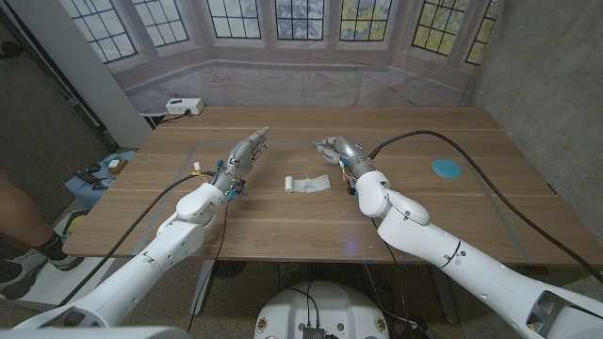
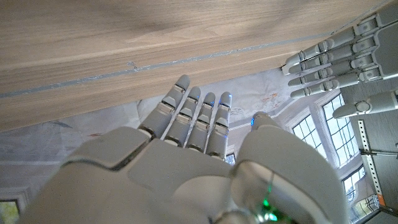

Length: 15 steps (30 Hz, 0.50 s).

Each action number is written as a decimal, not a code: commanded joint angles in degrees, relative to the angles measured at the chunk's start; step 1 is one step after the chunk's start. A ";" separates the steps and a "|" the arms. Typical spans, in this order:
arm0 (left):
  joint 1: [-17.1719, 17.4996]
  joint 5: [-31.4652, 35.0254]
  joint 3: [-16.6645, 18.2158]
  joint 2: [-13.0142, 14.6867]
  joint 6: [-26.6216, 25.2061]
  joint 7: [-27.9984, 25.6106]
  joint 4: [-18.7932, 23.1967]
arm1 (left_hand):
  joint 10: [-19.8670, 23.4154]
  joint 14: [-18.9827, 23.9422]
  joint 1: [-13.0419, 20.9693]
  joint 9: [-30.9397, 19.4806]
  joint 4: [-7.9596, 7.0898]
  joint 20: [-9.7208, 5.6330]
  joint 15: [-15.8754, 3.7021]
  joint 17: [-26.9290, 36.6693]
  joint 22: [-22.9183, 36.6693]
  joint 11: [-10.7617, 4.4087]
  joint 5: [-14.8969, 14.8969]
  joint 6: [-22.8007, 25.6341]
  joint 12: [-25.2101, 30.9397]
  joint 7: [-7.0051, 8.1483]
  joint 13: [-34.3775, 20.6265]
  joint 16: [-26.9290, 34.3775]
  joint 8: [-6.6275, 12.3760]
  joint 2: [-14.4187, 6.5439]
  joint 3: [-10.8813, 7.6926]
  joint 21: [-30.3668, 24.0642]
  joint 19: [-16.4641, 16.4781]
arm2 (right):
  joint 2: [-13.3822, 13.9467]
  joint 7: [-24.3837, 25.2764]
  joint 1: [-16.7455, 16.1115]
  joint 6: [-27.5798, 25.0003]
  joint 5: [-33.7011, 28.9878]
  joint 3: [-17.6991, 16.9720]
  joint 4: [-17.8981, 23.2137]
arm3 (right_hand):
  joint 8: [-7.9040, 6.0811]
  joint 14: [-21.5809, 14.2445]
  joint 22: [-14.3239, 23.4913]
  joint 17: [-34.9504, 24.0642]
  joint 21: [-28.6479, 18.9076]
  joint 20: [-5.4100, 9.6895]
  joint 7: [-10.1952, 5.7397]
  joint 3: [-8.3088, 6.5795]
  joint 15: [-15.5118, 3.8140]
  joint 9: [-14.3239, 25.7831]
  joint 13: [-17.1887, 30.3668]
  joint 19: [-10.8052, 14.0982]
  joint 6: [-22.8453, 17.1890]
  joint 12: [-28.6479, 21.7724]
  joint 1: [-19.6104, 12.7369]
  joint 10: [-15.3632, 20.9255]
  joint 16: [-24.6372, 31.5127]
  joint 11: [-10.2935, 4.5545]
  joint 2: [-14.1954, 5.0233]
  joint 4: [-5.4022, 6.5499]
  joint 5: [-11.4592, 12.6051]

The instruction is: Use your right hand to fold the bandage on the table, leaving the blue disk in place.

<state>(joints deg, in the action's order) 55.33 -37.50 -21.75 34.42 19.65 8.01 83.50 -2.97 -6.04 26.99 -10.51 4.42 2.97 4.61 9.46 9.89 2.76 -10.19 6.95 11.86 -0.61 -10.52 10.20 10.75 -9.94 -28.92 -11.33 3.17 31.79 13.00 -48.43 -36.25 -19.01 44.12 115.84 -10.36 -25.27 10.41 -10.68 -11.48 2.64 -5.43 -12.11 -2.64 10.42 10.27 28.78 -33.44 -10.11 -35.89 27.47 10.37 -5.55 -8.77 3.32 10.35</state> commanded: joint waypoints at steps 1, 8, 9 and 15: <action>0.72 0.36 0.37 0.59 -0.01 -0.73 0.78 | -0.14 -0.12 0.34 -0.16 0.10 0.00 -0.03 0.13 0.14 -0.36 -0.33 0.03 -0.09 -0.06 -0.22 -0.07 0.00 -0.37 -0.41 0.09 0.07 | 0.96 1.91 -1.70 5.21 8.79 -4.81 -0.32 | 0.05 0.34 -0.06 -0.08 0.13 1.46 -0.04 -0.39 -2.60 -0.02 0.16 -0.24 0.52 0.06 0.57 -0.28 -0.13 -0.10 -0.10 -0.13 -0.03; 1.19 0.43 0.56 0.95 -0.11 -1.07 1.41 | -0.21 -0.13 0.45 -0.16 0.16 0.02 0.00 0.13 0.13 -0.36 -0.40 -0.01 -0.13 -0.08 -0.22 -0.08 -0.02 -0.46 -0.53 0.09 0.08 | 1.15 2.83 -2.63 9.11 13.77 -6.96 -1.43 | 0.16 1.08 -0.09 -0.11 0.16 1.50 -0.07 -0.52 -2.51 -0.02 0.17 -0.48 1.17 0.06 0.78 -0.72 -0.17 0.13 -0.06 -0.22 -0.04; 1.25 0.48 0.58 1.02 -0.12 -1.13 1.49 | -0.18 -0.15 0.46 -0.16 0.17 0.02 -0.02 0.13 0.13 -0.37 -0.41 -0.03 -0.12 -0.08 -0.22 -0.08 -0.03 -0.47 -0.54 0.10 0.06 | 1.24 2.97 -2.73 9.62 14.31 -7.19 -1.59 | 0.15 1.18 -0.09 -0.11 0.15 1.49 -0.02 -0.53 -2.48 -0.01 0.17 -0.48 1.20 0.10 0.80 -0.86 -0.18 0.10 -0.05 -0.23 -0.04; 1.45 0.48 0.66 1.30 -0.37 -1.25 1.89 | -0.16 -0.14 0.55 -0.15 0.22 0.04 0.01 0.13 0.13 -0.33 -0.46 -0.03 -0.11 -0.14 -0.22 -0.08 -0.03 -0.53 -0.63 0.09 0.09 | 1.46 3.81 -3.57 12.84 18.06 -9.00 -2.66 | 0.24 1.81 -0.11 -0.13 0.17 1.47 -0.03 -0.67 -2.55 -0.01 0.18 -0.67 1.84 0.15 0.95 -1.45 -0.19 -0.10 -0.02 -0.36 -0.05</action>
<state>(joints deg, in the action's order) 56.27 -37.18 -21.32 35.22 19.62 7.19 84.64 -2.97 -6.04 27.25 -10.51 4.60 2.97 4.61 9.46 9.89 2.76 -10.42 6.95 11.86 -0.61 -10.51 10.20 10.75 -10.20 -29.10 -11.33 3.17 32.83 15.39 -50.64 -28.72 -7.71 38.26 114.76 -10.32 -23.86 10.11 -10.68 -11.48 2.77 -5.44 -12.35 -2.83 10.42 10.27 28.50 -32.01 -10.11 -35.36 26.35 10.16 -5.63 -8.84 3.08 10.35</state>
